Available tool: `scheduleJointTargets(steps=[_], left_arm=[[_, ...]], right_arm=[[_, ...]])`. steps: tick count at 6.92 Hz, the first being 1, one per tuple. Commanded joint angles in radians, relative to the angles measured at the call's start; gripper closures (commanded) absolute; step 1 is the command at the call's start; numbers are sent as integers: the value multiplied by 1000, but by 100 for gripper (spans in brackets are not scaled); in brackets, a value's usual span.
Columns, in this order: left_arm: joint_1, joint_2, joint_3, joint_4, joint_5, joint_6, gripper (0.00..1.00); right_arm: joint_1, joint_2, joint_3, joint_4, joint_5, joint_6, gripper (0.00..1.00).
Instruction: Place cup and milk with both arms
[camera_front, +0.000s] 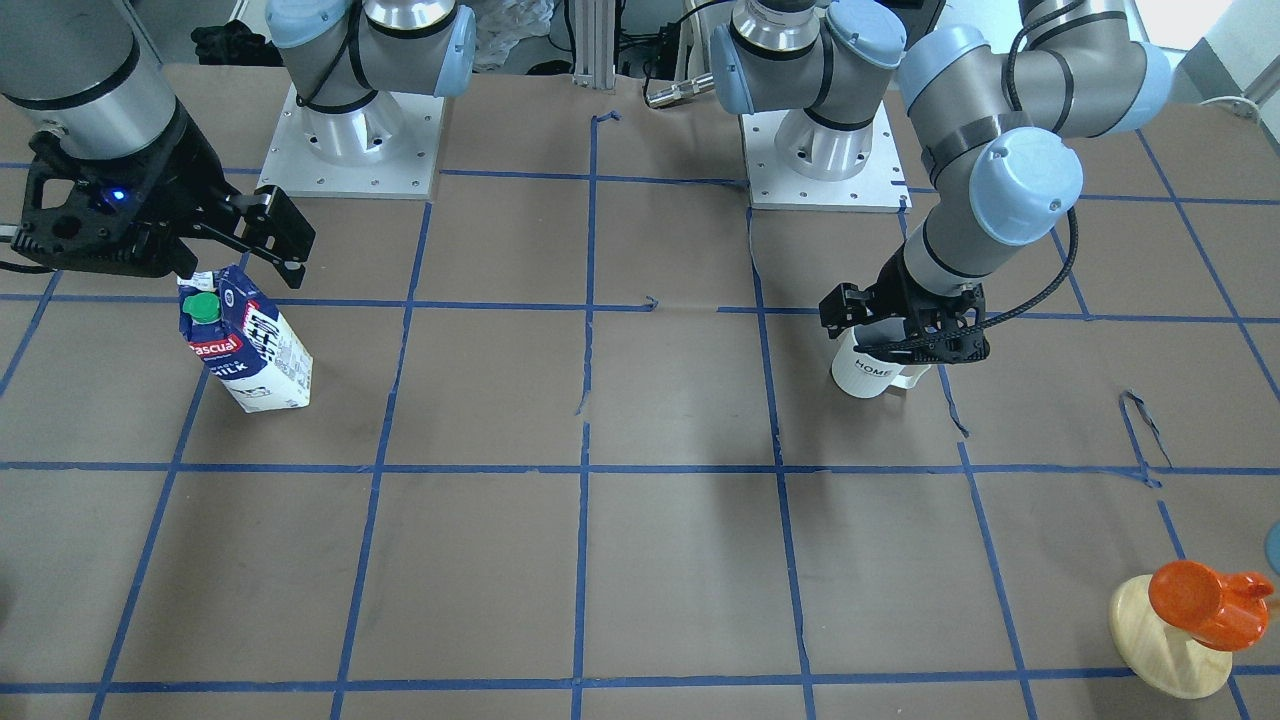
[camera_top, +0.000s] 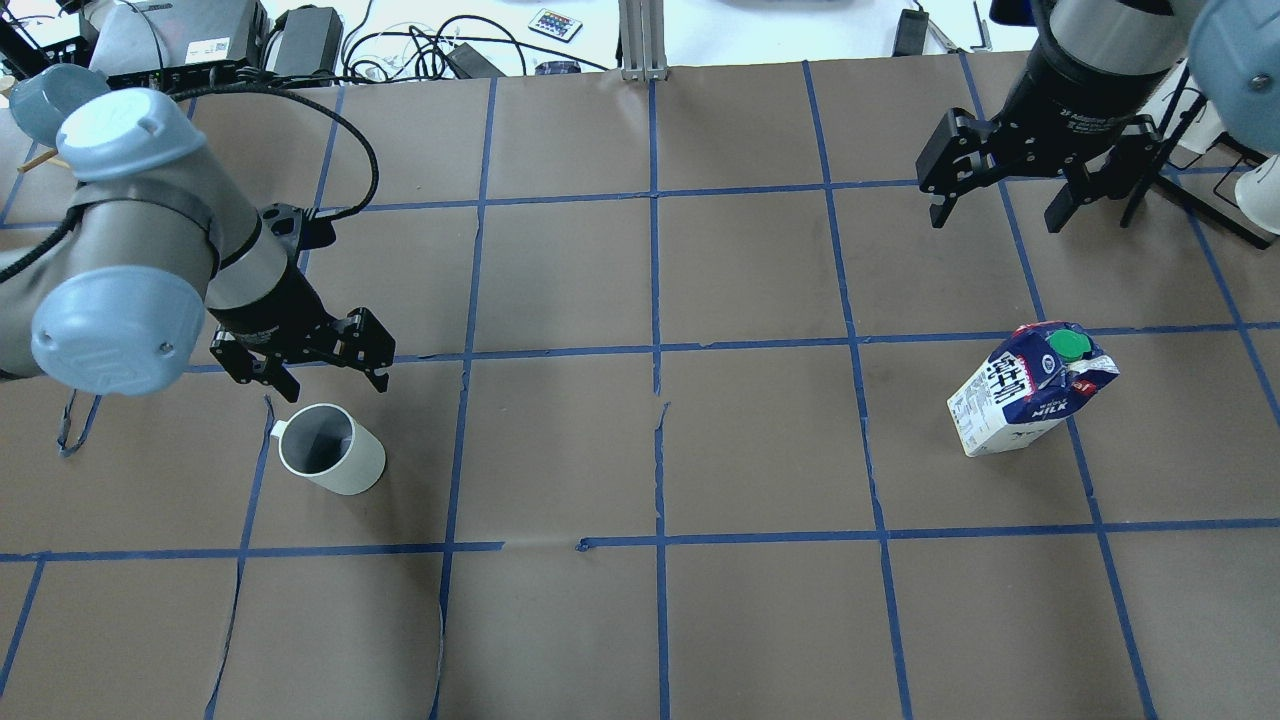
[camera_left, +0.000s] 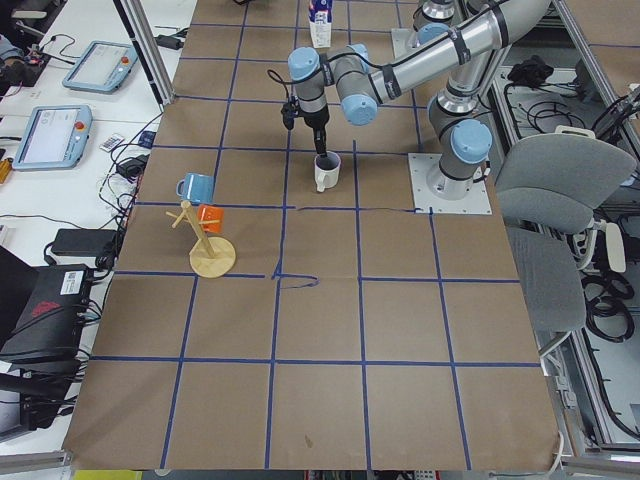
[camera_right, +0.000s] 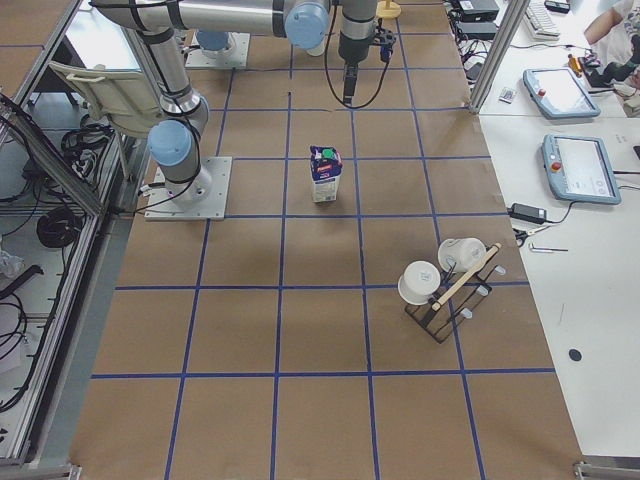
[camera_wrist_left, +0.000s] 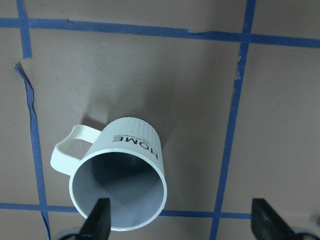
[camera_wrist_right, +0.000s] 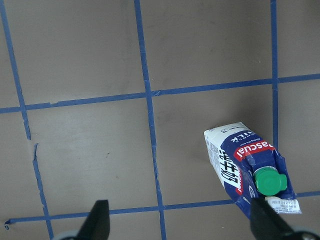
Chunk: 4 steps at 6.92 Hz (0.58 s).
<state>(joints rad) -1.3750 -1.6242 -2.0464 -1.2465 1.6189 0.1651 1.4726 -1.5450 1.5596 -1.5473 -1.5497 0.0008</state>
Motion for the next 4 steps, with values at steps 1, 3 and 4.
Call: scheduleJointTargets(steps=[1,3,4], left_arm=[[4,-22,-29,22,16,25,33],[-5,-42,-28,42,16,16,90],[-6,-43,-26,42,16,14,100]], right_arm=[[-3,-1,-3,-1,-1,4,0],[-6,-1,-12,1,3,4,0],[-2,-1,-16,6,-3,5,0]])
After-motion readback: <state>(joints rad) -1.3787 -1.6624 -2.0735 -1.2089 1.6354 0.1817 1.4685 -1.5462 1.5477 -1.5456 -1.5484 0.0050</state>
